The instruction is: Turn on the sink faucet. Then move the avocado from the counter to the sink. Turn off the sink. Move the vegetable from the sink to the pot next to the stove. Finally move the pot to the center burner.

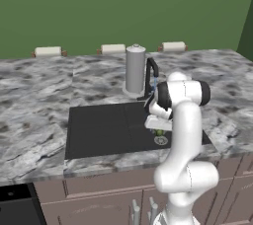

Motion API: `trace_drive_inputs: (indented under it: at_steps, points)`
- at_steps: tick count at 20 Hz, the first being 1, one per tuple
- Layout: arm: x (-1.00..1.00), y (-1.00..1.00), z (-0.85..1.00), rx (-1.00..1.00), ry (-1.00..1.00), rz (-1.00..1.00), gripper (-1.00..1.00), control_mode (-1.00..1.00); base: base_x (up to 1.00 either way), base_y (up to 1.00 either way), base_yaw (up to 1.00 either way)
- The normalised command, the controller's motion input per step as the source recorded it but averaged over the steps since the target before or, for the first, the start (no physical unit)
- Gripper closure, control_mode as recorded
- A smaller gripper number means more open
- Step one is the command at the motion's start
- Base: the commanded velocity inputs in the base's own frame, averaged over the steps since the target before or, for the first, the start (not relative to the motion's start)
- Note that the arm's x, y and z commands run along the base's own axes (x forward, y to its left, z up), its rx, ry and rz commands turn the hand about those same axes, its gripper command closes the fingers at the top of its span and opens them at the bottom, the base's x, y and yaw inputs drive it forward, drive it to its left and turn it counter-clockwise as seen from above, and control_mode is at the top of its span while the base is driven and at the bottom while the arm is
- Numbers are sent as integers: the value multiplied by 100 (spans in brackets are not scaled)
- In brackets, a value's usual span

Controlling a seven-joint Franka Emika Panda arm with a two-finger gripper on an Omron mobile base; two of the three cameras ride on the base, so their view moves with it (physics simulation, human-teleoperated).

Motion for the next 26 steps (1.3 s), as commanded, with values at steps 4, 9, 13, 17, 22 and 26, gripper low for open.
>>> trace_drive_inputs:
  at_steps: [4,9,13,17,22,26]
  points:
    - [10,0,-35,0,0,0,100,-100,0,0,0]
    - [1,0,-21,0,-1,0,-100,-100,0,0,0]
    - [0,0,4,0,-10,0,-100,-100,0,0,0]
    - [-6,0,24,0,-10,0,-100,-100,0,0,0]
    - [-7,0,32,-5,-7,-1,-100,-100,0,0,0]
    - [-1,-1,47,-1,-7,0,-100,-100,0,0,0]
